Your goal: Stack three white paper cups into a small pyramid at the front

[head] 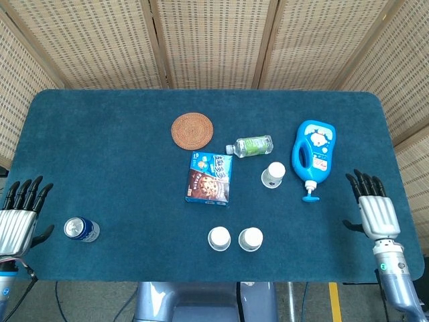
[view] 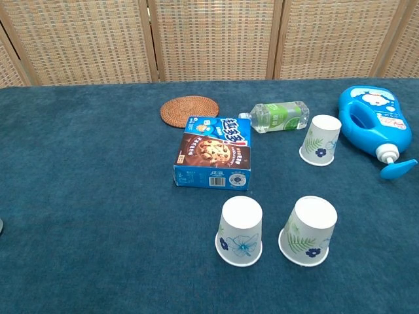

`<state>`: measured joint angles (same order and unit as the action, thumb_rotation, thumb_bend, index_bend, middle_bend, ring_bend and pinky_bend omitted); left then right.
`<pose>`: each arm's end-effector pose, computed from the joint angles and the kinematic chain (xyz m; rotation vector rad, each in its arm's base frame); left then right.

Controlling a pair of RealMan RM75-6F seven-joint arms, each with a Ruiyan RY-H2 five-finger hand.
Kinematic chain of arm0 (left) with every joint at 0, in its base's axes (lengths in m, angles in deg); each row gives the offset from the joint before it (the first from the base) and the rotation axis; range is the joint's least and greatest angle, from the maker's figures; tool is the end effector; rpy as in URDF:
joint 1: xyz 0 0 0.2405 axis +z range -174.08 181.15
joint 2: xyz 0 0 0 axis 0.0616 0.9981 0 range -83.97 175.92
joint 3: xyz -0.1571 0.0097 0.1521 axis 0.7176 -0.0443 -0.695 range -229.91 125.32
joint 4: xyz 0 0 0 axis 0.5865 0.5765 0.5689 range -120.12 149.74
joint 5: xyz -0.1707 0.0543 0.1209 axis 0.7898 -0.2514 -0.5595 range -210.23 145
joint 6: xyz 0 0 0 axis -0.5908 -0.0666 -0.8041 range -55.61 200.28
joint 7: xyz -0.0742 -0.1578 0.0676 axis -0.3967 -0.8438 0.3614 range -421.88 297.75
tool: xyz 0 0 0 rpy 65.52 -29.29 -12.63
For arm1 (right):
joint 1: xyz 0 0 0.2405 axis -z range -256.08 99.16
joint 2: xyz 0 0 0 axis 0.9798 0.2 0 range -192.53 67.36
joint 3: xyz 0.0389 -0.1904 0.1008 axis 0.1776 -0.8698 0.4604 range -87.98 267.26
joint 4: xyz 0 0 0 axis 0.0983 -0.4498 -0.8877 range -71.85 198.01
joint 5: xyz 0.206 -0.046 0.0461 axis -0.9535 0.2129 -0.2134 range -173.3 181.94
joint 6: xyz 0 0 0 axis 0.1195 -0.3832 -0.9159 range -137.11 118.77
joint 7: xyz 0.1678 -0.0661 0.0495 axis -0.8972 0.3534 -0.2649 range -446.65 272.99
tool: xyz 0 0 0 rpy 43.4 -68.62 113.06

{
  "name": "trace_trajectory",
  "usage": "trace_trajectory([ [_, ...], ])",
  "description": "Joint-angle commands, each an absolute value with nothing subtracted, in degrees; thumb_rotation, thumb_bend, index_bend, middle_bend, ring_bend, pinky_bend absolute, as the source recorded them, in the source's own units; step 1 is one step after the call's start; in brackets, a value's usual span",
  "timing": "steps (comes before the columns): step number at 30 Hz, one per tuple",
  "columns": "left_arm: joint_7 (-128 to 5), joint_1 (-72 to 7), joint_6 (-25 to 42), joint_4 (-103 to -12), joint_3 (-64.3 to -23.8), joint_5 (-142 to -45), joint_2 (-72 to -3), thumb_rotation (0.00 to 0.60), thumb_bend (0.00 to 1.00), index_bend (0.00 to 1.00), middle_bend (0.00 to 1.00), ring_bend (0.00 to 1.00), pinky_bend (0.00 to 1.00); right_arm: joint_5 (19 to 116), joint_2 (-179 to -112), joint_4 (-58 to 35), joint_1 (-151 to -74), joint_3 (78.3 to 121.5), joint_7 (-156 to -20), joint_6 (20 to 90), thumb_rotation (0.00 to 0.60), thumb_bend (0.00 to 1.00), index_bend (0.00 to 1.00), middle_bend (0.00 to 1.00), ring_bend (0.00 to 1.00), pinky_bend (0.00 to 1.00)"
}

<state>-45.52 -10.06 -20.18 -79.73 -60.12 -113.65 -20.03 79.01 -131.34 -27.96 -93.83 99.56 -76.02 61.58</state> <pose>-0.2613 0.2219 0.1220 -1.4969 -0.7012 -0.7512 -0.2626 -0.2959 0.1066 1.4492 -0.9006 0.8023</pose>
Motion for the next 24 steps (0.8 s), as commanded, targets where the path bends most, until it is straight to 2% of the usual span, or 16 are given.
trace_trajectory([
  [1,-46.04,-9.25,-19.08,-79.94,-60.2,-114.03,-19.35,0.6,0.24,0.08,0.0,0.0,0.0,77.26,-130.95,-29.63,-97.2,101.86,-73.26,58.62,0.6,0.13,0.08,0.0,0.0,0.07],
  [10,-47.8,-8.25,-17.69,-78.96,-58.03,-114.76,-19.57,0.6,0.24,0.08,0.0,0.0,0.0,70.59,-131.94,-31.27,-105.84,105.57,-65.53,50.78,0.6,0.13,0.13,0.0,0.0,0.08],
  [14,-49.25,-7.61,-17.72,-78.57,-56.74,-115.2,-19.43,0.6,0.24,0.08,0.0,0.0,0.0,65.2,-135.04,-29.52,-110.99,106.51,-61.53,46.35,0.6,0.13,0.18,0.0,0.0,0.09],
  [24,-50.51,-6.86,-16.11,-78.01,-55.34,-115.83,-19.15,0.6,0.24,0.08,0.0,0.0,0.0,56.54,-141.32,-24.21,-118.48,106.92,-56.64,42.86,0.6,0.13,0.23,0.0,0.0,0.12],
])
